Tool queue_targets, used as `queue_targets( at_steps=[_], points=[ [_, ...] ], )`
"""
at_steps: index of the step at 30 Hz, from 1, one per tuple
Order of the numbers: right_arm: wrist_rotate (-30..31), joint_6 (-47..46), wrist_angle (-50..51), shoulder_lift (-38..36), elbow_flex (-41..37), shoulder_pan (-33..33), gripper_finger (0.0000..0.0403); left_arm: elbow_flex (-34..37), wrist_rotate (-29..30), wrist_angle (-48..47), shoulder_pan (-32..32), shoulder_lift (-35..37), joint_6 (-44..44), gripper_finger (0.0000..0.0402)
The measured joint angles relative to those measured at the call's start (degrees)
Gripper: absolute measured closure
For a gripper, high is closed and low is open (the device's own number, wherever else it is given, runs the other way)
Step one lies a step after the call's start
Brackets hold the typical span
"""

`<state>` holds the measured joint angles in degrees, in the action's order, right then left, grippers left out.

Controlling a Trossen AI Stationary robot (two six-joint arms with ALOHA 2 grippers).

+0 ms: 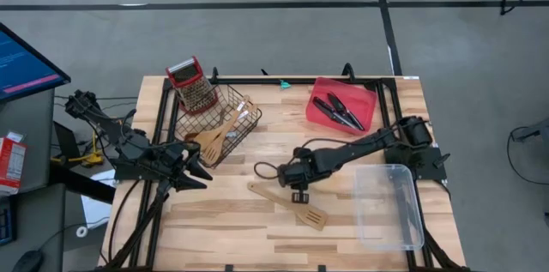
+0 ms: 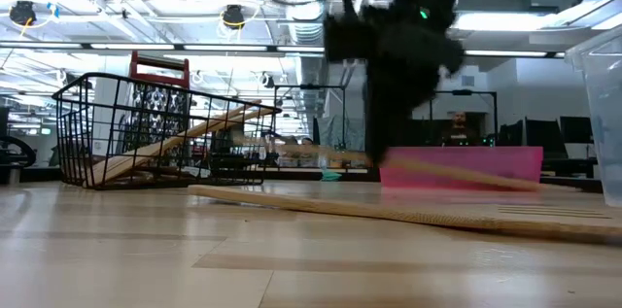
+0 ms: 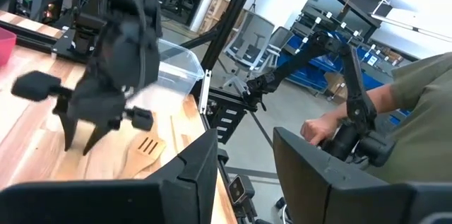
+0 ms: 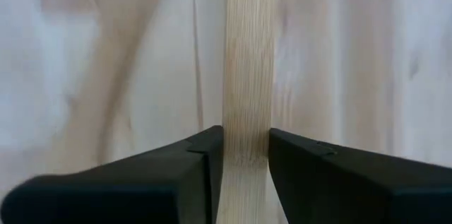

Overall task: Pick & Place Kitchen Items
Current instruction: Put the top brown spatula into the transparent bin

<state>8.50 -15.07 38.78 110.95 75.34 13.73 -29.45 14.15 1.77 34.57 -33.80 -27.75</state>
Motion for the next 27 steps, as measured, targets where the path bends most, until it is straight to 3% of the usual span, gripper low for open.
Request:
queue_targets(
  at_steps=[11,21,27],
  points=[
    [0.6,0.0,-1.7,-15.1,1.0,-3.8,0.0306,0.0,0.2,0.0,0.0,0.0,0.3,0.0284],
    [0.5,0.2,-16.2,-33.2,1.1,-4.5,0.0305,0.0,1.3,-0.1,0.0,0.0,2.0,0.0284],
    [0.4,3.3,-26.4,-40.0,1.1,-3.8,0.0305,0.0,2.6,-0.1,0.0,0.4,4.8,0.0284]
  ],
)
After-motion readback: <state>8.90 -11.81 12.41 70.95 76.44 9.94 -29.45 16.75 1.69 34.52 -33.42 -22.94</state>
